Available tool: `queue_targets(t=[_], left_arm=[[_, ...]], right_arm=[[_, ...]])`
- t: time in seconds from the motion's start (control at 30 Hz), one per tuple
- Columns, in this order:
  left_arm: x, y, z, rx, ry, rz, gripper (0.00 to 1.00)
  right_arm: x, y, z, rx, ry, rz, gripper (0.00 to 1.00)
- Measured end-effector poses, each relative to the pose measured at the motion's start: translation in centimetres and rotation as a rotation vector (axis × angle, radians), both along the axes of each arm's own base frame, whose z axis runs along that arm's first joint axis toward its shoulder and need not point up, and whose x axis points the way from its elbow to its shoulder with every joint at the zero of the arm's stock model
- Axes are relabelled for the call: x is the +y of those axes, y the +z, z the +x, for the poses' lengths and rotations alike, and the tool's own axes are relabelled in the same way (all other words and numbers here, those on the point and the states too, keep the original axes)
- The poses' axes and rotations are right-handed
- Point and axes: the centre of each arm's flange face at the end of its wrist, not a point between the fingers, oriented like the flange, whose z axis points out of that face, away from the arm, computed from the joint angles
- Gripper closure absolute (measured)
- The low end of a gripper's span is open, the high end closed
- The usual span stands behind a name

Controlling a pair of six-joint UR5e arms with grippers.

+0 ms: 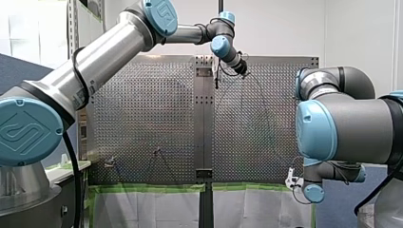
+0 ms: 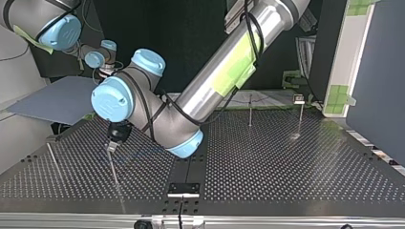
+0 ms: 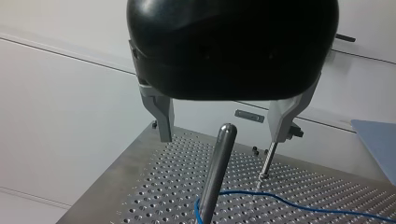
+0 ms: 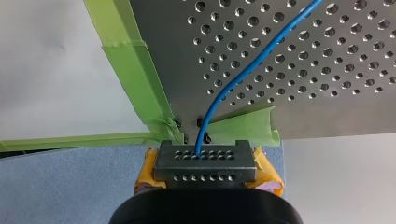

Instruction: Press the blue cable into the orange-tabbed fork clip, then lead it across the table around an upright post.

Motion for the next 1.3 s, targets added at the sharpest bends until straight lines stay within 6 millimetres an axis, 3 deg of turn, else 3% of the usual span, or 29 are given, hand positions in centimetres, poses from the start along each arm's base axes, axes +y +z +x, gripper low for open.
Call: queue_targets(t=[0.47, 0.93, 1.3], left_arm=[[0.0, 0.2, 0.0, -0.003, -0.006, -0.004, 0.01], [0.5, -0.9, -0.2, 0.029, 0.038, 0.037, 0.01], [1.1, -0.3, -0.5, 0.026, 0.099, 0.074, 0.01]], right_arm=[[-0.1, 0.0, 0.0, -0.003, 0.002, 0.002, 1.0], [0.0, 0.0, 0.2, -0.001, 0.006, 0.008, 1.0], [0.1, 0.0, 0.3, 0.0, 0.008, 0.008, 1.0]])
